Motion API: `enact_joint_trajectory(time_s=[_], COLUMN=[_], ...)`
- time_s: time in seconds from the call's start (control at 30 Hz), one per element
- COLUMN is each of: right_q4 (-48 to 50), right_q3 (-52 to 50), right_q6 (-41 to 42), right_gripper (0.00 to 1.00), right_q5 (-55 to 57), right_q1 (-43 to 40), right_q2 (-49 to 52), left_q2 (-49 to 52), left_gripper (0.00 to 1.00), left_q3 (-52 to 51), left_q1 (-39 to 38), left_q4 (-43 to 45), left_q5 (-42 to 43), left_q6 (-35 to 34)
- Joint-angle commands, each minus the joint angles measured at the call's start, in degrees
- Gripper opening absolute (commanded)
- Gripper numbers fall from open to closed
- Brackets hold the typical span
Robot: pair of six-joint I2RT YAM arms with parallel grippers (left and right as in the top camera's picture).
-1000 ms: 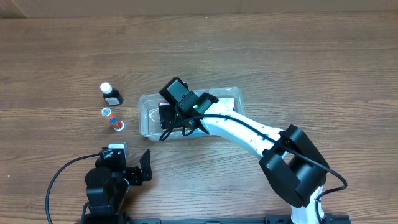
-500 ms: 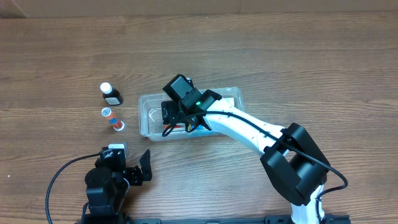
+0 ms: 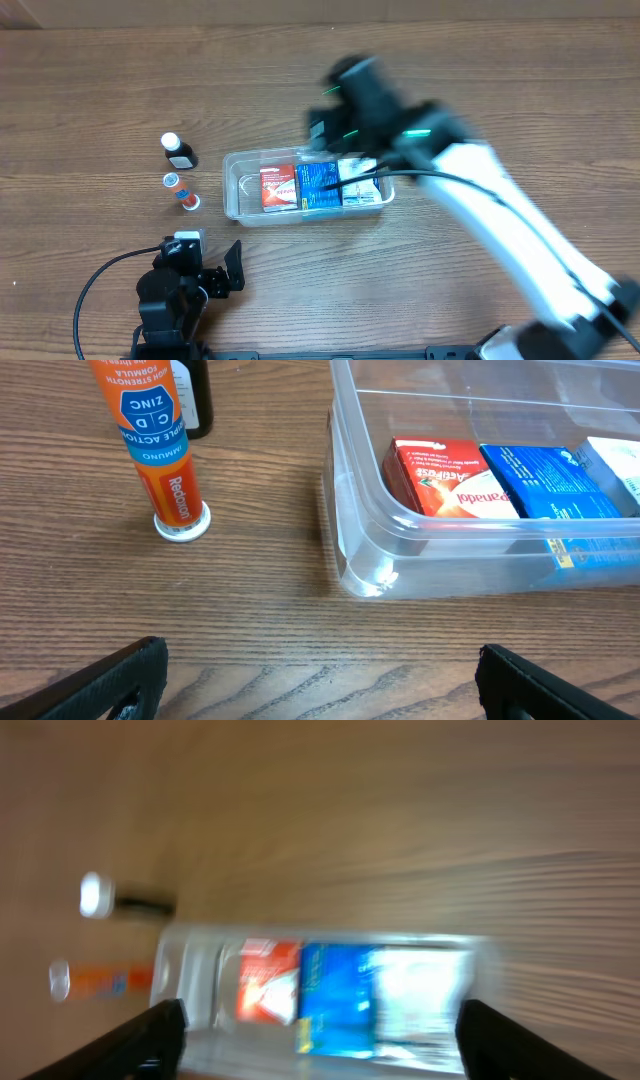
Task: Pack container
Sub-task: 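Lower the red-and-white box into the container's left end and release, then reach the left gripper to the dark medicine bottle and grasp it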
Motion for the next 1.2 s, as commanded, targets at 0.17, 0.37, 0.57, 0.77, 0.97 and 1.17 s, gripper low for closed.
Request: enact_joint_trajectory(time_s=[0.17, 0.37, 0.57, 0.77, 0.97, 1.17], right_q4=[-10.9, -15.8, -15.8, -15.8, -15.8, -15.8], right_q3=[0.8, 0.8, 0.8, 0.8, 0.8, 0.8], right_q6=[0.7, 0.7, 0.7, 0.7, 0.7, 0.7], right_gripper=[1.00, 1.00, 1.00, 1.00, 1.00, 1.00], right_q5=[-3.5, -3.4, -3.5, -3.5, -3.5, -3.4], right_q1=[-33.8, -42.2, -42.2, -42.2, -42.2, -42.2], right_q2=[-12.4, -11.5, -11.5, -11.5, -11.5, -11.5], left_q2=[-0.4, -0.4, -0.4, 4.4, 31.1, 50.9], left_gripper=[1.00, 1.00, 1.00, 1.00, 1.00, 1.00], left_q3=[-0.1, -0.1, -0.1, 18.9, 56.6, 73.0], left_q1=[-0.4, -0.4, -0.4, -0.4, -0.3, -0.3], left_q4=[0.2, 0.2, 5.0, -6.9, -27.3, -31.2], left_q5=[-0.2, -0.2, 4.2, -1.7, -11.6, -12.8], left_q6=[1.1, 1.1, -1.4, -8.0, -2.1, -1.3])
